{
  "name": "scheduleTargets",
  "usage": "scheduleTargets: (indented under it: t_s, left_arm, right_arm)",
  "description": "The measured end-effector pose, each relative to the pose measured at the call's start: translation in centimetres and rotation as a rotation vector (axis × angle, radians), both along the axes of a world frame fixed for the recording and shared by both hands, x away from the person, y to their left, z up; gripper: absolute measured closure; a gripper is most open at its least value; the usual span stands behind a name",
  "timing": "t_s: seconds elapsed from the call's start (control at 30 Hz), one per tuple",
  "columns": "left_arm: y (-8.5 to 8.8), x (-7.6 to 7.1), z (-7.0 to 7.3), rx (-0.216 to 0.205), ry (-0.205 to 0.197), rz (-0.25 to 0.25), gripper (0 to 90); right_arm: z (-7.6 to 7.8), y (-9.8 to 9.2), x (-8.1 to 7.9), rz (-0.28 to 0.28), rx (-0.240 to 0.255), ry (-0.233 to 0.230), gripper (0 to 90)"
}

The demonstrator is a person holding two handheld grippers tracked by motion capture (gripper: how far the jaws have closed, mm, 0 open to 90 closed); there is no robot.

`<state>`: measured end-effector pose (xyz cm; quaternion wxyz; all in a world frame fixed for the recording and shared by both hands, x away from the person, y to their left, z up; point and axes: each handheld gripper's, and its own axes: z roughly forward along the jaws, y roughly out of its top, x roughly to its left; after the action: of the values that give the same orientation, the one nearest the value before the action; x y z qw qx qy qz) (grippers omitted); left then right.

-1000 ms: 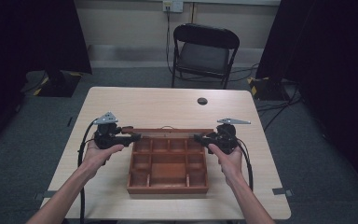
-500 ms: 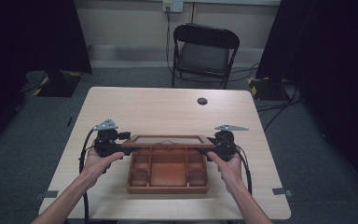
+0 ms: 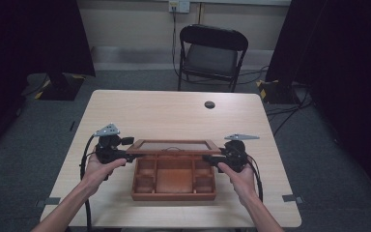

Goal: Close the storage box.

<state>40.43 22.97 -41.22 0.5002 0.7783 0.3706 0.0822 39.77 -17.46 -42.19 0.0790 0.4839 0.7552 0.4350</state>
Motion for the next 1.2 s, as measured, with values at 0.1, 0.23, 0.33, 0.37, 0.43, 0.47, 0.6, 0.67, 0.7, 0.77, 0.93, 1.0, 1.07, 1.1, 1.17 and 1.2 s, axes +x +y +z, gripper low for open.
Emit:
scheduleTargets:
  t_s: [0.1,0.23,0.33,0.37,0.43,0.47,0.6,0.67,0.7,0.77,0.93,1.0,1.07,1.1,1.17,1.2]
  left_arm:
    - [0.1,-0.1,-0.1,0.002,-0.004,-0.001,18.8]
    - [0.1,0.0,-0.3,-0.007,0.004,-0.007,17.8]
    - [0.3,0.1,-0.4,-0.006,0.014,-0.001,16.6]
    - [0.4,0.1,-0.5,-0.005,0.011,0.002,16.9]
    - [0.5,0.0,-0.5,0.003,0.013,0.000,17.0]
    - [0.4,-0.1,-0.6,0.006,0.012,0.000,17.0]
    - [0.4,-0.4,-0.7,0.016,0.004,-0.010,18.0]
    - [0.5,-0.5,-0.9,0.008,0.011,-0.010,17.5]
    - [0.6,-0.5,-1.0,0.021,0.007,-0.011,16.8]
    - [0.5,-0.6,-1.2,0.039,0.003,-0.013,16.8]
    - [0.6,-0.6,-1.5,0.030,0.013,-0.006,16.6]
    - [0.6,-0.7,-1.5,0.033,0.010,-0.006,16.7]
    - [0.6,-0.7,-1.5,0.036,0.006,-0.006,17.1]
    - [0.6,-0.7,-1.5,0.035,0.006,-0.008,17.1]
    - [0.6,-0.8,-1.7,0.039,0.007,-0.012,17.1]
    - [0.6,-0.7,-1.7,0.040,0.007,-0.012,17.0]
  right_arm:
    - [0.3,-0.8,-0.1,-0.042,-0.044,-0.037,31.7]
    - [0.4,-1.7,0.2,-0.053,-0.032,-0.022,33.9]
    - [0.4,-2.1,0.2,-0.067,-0.027,-0.023,35.2]
    - [0.4,-2.3,0.2,-0.071,-0.024,-0.017,35.7]
    - [0.4,-2.7,0.4,-0.083,-0.026,-0.014,35.6]
    - [0.5,-2.9,0.5,-0.087,-0.032,-0.014,35.7]
    - [1.1,-3.9,1.0,-0.112,-0.044,-0.031,36.4]
    - [1.6,-4.3,1.2,-0.124,-0.034,-0.042,36.5]
    - [1.8,-4.5,1.2,-0.121,-0.028,-0.046,36.4]
    - [2.4,-4.8,1.3,-0.136,-0.019,-0.066,36.2]
    - [4.0,-4.2,1.1,-0.102,0.029,-0.119,37.5]
    - [4.6,-3.5,1.0,-0.063,0.038,-0.129,40.3]
    - [5.3,-2.5,0.9,-0.008,0.060,-0.132,45.5]
    - [5.6,-1.9,0.7,0.013,0.069,-0.141,47.2]
    - [6.3,-0.7,0.3,0.043,0.077,-0.156,50.8]
    - [6.6,-0.2,0.2,0.068,0.094,-0.159,51.9]
